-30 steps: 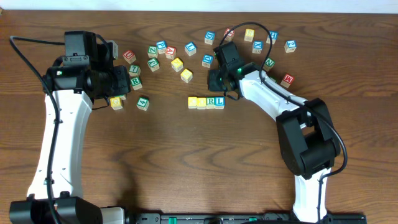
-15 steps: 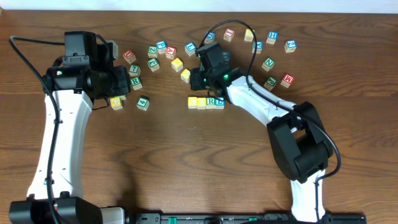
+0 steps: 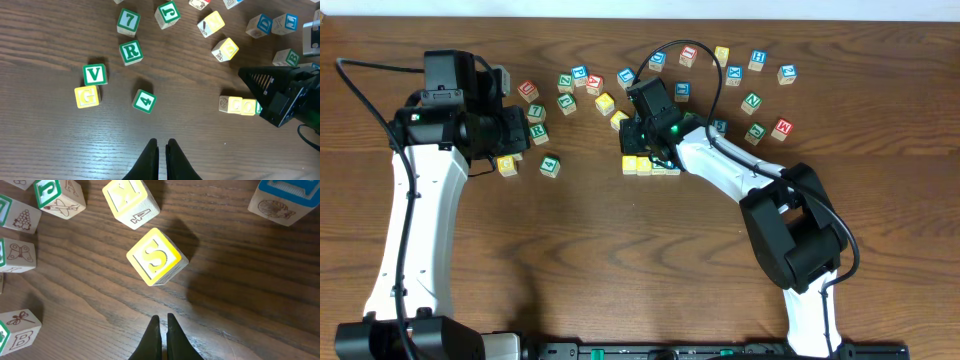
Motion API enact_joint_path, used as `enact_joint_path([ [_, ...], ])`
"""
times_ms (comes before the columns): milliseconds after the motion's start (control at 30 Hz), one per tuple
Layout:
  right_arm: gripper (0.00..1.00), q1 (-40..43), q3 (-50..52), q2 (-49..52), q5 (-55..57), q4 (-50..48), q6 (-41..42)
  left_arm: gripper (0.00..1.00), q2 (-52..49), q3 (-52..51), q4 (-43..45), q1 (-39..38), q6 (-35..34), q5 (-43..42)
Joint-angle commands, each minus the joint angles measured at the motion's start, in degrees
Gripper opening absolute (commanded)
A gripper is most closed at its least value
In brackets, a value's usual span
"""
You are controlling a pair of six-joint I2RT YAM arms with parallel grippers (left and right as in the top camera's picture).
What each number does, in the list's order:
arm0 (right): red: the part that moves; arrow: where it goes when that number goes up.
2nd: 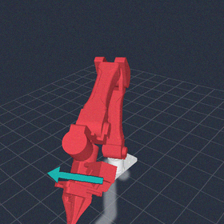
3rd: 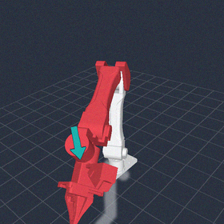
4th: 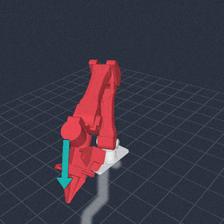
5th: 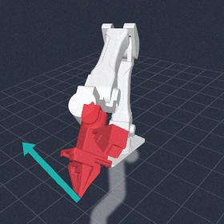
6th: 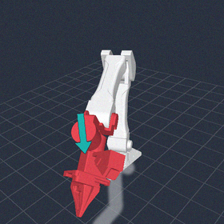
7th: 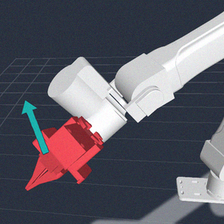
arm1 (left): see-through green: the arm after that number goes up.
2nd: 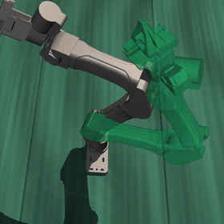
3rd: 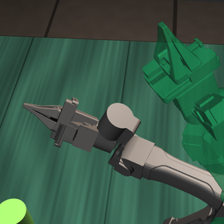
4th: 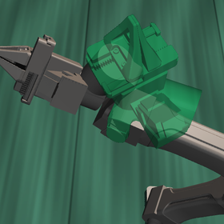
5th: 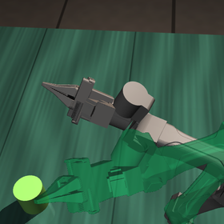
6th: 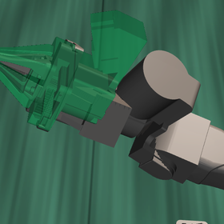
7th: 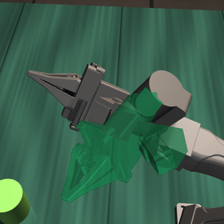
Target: Spell out CORL
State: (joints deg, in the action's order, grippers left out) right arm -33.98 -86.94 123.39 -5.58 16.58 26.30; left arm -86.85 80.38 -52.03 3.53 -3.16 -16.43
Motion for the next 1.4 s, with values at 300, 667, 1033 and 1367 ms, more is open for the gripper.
enact_joint_path([
  [300,0.01,-1.9,-0.8,1.1,-0.2,2.6,1.4,0.08,-0.1,-0.3,0.0,-0.1,-0.5,-0.7],
  [667,0.01,-2.1,-0.8,1.1,0.1,4.7,3.5,0.08,-0.1,-0.3,0.0,-0.1,-0.5,-0.7],
  [1033,0.01,-2.1,-0.8,1.1,0.0,5.5,3.9,0.08,-0.1,-0.3,0.0,-0.1,-0.5,-0.7],
  [1367,0.01,-2.1,-0.8,1.1,-0.6,6.1,3.9,0.08,-0.1,-0.4,0.0,-0.1,-0.5,-0.7],
])
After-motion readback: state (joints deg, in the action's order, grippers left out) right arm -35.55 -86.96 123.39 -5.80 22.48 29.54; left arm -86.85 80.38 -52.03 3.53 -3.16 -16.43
